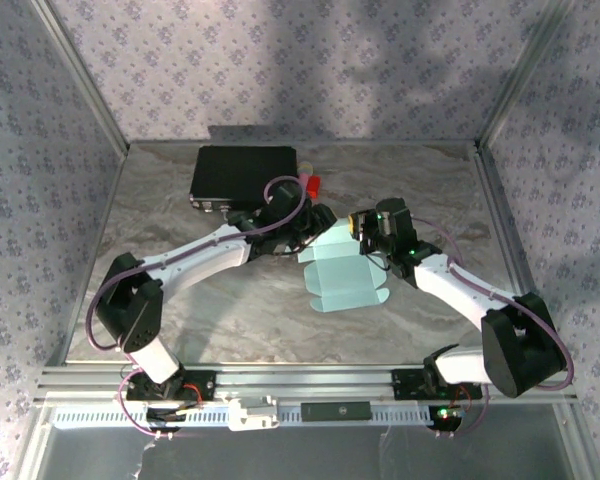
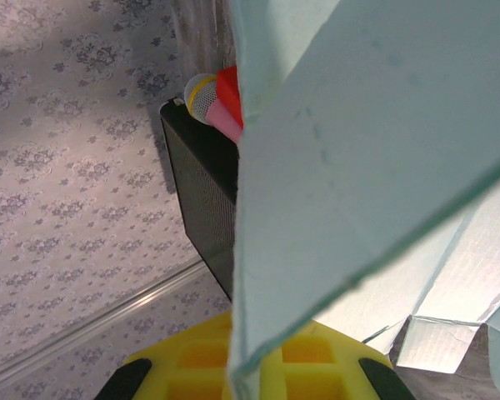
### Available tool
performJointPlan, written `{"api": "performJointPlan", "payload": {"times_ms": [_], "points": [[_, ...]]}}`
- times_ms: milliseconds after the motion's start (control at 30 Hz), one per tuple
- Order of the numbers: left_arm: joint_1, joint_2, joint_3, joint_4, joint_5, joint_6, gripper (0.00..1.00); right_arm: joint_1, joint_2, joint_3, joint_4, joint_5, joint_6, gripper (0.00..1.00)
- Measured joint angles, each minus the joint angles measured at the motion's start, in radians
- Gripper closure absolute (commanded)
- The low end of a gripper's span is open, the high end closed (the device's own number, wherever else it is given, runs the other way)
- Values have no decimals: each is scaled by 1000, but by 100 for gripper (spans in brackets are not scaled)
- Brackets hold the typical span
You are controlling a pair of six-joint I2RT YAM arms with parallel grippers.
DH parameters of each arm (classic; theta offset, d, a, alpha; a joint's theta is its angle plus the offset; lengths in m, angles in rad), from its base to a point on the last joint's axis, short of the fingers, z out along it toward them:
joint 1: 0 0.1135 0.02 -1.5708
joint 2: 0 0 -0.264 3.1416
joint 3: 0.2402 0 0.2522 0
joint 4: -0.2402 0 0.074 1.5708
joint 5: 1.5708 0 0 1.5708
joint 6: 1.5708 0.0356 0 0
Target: Fold the paper box
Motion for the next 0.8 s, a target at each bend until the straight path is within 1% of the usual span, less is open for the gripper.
{"api": "performJointPlan", "payload": {"times_ms": [267, 467, 600, 667, 700, 733, 800], "points": [[0, 20, -1, 74, -1, -27, 41, 6, -8, -4, 7, 1, 7, 100], [0, 20, -14, 146, 12, -25, 41, 6, -21, -10, 8, 6, 8, 100], [14, 15, -70, 238, 46, -14, 35, -1, -26, -11, 5, 15, 14, 100], [22, -20, -103, 229, 40, 14, 29, -11, -37, -11, -9, 8, 15, 100], [25, -50, -120, 212, 27, 27, 29, -17, -43, -11, -17, 2, 15, 100], [32, -100, -143, 193, 12, 42, 29, -25, -51, -11, -26, -4, 15, 100], [58, -214, -196, 166, -13, 63, 33, -47, -64, -11, -39, -15, 22, 100]]}}
